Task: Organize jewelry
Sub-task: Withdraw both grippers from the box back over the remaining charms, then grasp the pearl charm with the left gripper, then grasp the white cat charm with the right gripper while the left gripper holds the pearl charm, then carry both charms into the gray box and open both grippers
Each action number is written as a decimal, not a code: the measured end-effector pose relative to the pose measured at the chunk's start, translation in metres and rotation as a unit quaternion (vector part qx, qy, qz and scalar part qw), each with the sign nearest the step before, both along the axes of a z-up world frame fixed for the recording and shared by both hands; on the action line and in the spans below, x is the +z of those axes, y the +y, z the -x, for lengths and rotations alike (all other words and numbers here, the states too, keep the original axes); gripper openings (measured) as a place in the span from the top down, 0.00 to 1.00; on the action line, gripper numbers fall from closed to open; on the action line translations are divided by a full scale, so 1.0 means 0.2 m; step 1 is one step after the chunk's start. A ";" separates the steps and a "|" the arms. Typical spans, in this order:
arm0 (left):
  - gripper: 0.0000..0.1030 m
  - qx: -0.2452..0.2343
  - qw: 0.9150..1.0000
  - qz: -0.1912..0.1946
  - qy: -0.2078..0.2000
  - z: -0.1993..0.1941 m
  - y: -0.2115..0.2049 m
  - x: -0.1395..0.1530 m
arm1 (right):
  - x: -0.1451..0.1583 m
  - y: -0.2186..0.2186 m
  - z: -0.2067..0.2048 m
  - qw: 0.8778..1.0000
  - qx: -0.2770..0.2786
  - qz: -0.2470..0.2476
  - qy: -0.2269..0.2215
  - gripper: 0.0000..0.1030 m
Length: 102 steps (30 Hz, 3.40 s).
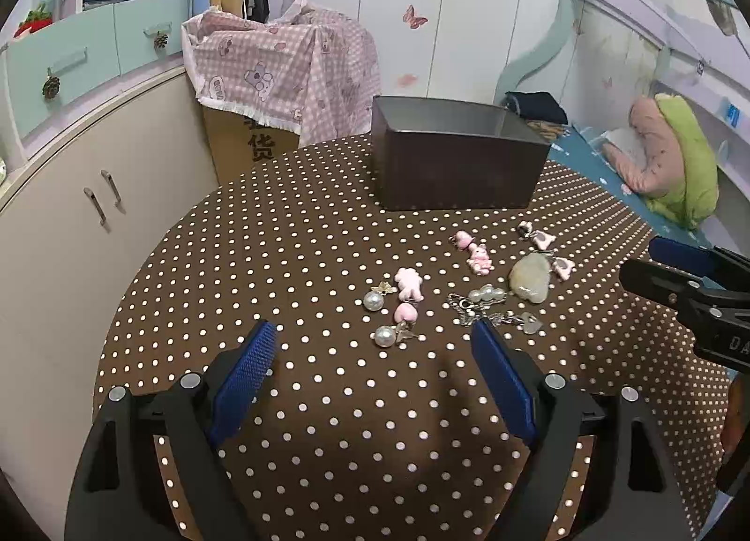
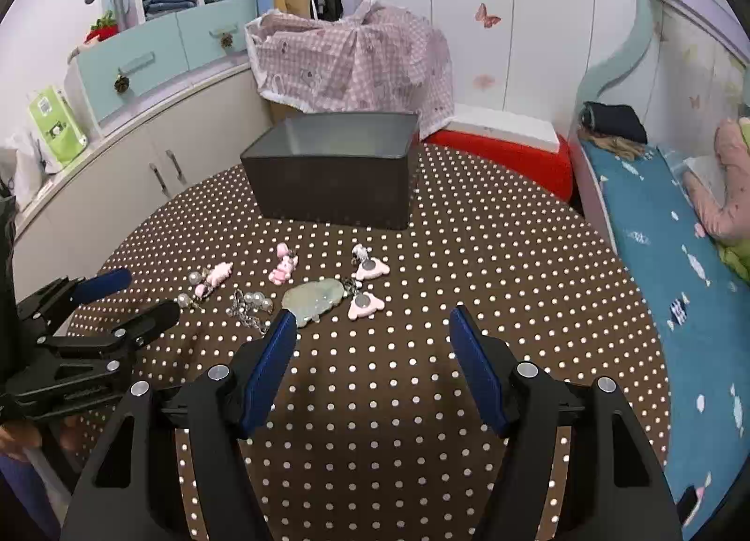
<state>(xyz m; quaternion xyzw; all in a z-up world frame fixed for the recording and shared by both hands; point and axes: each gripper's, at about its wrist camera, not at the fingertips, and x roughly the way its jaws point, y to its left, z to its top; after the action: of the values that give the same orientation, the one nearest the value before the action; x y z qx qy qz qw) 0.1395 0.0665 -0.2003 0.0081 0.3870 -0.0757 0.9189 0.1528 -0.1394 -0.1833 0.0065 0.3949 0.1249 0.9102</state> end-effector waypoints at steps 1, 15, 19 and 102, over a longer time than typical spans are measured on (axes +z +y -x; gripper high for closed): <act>0.21 -0.001 1.000 0.001 0.004 -0.01 0.00 -0.01 | -0.01 0.01 -0.01 1.000 0.001 0.000 0.002 0.36; 0.61 -0.018 0.998 -0.024 0.052 -0.12 -0.03 -0.06 | -0.10 0.02 -0.08 1.000 0.004 -0.004 0.024 0.36; 0.90 -0.033 0.998 -0.004 0.052 -0.13 0.01 -0.06 | -0.11 0.02 -0.09 1.000 0.003 -0.006 0.027 0.36; 0.91 -0.135 0.980 0.144 0.020 -0.68 -0.17 0.50 | 0.31 -0.01 -0.61 0.997 0.050 -0.060 -0.021 0.78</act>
<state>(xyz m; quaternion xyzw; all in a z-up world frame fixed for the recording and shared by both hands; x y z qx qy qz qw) 0.2746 0.0332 -0.1003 -0.0738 0.3858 -0.2541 0.8838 0.2758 -0.1423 -0.1222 0.0389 0.3669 0.1935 0.9091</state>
